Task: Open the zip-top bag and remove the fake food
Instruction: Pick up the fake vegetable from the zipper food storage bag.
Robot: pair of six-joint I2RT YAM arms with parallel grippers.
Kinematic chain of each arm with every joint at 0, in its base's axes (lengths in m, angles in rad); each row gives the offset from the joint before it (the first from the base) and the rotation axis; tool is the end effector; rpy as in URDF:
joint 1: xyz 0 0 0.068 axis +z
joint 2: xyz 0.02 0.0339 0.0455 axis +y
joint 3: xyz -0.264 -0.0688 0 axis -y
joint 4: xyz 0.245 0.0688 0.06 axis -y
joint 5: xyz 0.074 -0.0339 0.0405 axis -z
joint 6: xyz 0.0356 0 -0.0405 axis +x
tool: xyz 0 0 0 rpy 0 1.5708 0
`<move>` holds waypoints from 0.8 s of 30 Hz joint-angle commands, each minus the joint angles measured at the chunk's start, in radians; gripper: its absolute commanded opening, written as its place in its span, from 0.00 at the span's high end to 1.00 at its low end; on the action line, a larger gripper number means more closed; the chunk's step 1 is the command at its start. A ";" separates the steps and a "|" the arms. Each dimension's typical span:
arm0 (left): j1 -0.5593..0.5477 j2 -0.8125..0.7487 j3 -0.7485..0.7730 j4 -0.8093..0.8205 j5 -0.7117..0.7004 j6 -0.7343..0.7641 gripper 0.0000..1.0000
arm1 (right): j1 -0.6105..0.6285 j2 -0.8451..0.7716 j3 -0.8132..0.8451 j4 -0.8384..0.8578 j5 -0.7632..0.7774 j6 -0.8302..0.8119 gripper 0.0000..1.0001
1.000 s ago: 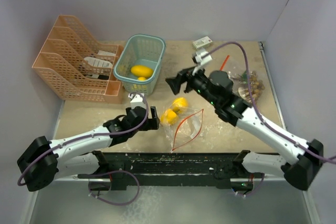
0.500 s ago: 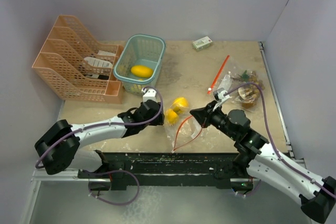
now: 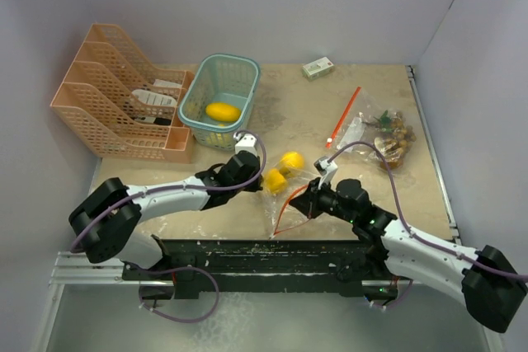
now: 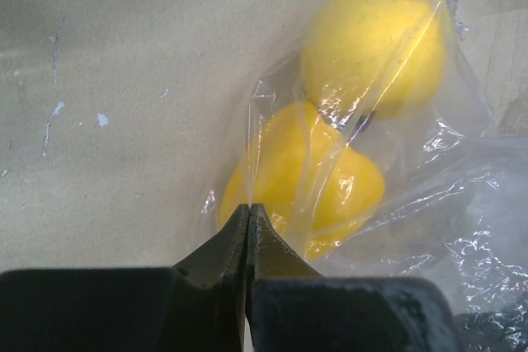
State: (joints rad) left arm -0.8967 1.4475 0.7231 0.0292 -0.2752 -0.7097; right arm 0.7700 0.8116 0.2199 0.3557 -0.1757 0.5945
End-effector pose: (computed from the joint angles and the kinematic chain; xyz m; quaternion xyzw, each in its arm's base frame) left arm 0.1910 -0.2236 0.1887 0.0259 0.8986 -0.2159 0.3810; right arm 0.1257 0.1306 0.1927 -0.1227 0.7746 0.4423 0.4351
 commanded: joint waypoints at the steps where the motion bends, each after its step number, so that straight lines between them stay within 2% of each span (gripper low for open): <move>1: 0.007 0.024 0.034 0.057 0.043 0.026 1.00 | -0.002 0.042 -0.001 0.126 0.002 0.015 1.00; 9: 0.008 -0.049 0.019 0.033 0.043 0.026 1.00 | -0.002 0.128 -0.007 0.097 0.046 0.031 1.00; 18: 0.007 -0.218 -0.036 -0.019 0.022 0.012 1.00 | -0.002 0.226 -0.011 0.148 0.074 0.052 1.00; 24: 0.007 -0.263 -0.033 -0.056 0.012 0.011 1.00 | -0.003 0.258 0.000 0.199 0.079 0.044 1.00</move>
State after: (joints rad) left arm -0.8921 1.2179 0.6910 -0.0231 -0.2440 -0.7105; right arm 0.7700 1.0580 0.2077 0.4660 -0.1215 0.6376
